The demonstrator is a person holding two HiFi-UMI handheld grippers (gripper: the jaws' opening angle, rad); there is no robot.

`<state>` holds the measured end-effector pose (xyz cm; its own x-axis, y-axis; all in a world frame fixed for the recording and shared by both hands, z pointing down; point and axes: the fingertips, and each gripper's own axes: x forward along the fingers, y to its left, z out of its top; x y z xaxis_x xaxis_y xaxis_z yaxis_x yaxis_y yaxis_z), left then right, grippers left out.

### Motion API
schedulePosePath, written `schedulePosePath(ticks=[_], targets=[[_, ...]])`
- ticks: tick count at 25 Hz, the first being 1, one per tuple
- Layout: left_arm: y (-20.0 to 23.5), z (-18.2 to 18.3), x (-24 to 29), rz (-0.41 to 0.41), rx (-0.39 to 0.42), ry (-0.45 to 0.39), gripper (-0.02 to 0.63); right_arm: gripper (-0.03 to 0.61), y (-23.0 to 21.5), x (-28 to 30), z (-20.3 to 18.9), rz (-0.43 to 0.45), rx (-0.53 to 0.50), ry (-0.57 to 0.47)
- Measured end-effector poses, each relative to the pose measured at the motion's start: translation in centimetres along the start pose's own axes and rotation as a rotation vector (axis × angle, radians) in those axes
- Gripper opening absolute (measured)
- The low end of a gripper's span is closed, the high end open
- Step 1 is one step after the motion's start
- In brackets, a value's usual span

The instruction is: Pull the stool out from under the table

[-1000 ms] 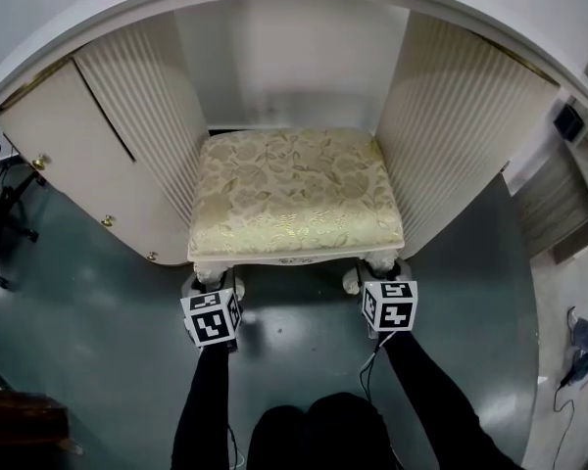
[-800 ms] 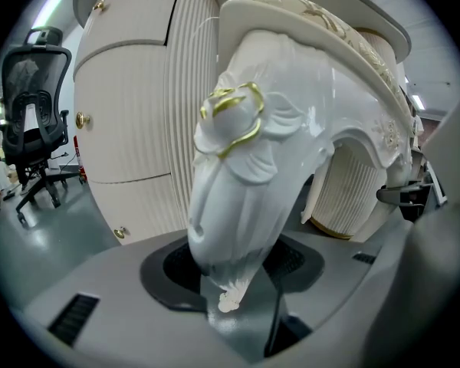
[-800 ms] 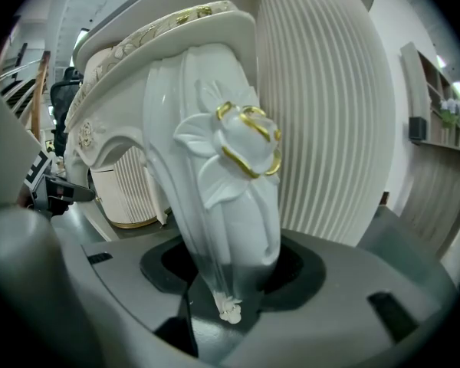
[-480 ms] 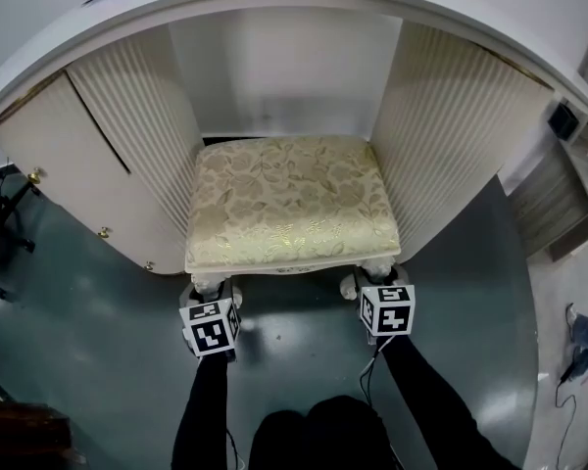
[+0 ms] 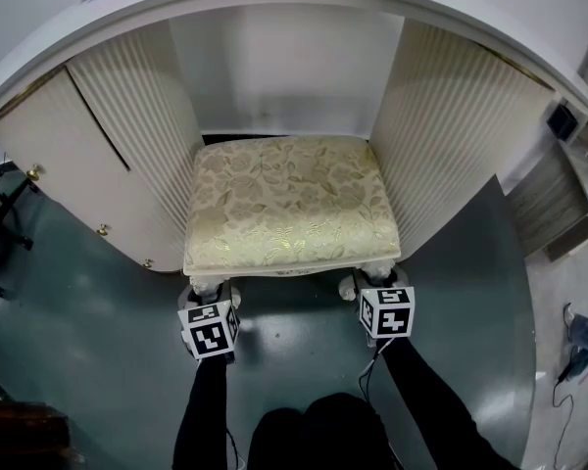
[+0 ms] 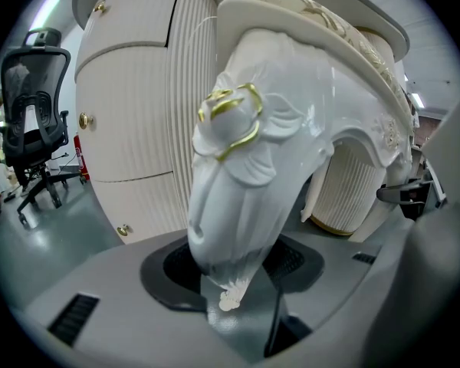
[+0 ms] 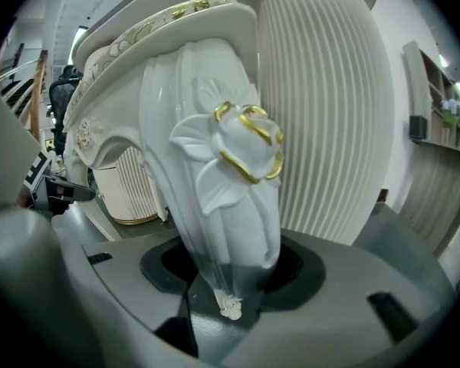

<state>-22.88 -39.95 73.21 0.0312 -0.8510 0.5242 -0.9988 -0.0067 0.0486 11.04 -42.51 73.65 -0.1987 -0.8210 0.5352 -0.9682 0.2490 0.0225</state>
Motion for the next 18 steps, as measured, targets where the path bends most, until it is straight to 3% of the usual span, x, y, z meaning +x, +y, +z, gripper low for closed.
schedulePosePath(ticks=[18], targets=[[-0.05,0.13,-0.67,-0.003,0.0,0.019,0.219,0.204,0.1,-0.75,0.07,0.001,0.002,0.024]])
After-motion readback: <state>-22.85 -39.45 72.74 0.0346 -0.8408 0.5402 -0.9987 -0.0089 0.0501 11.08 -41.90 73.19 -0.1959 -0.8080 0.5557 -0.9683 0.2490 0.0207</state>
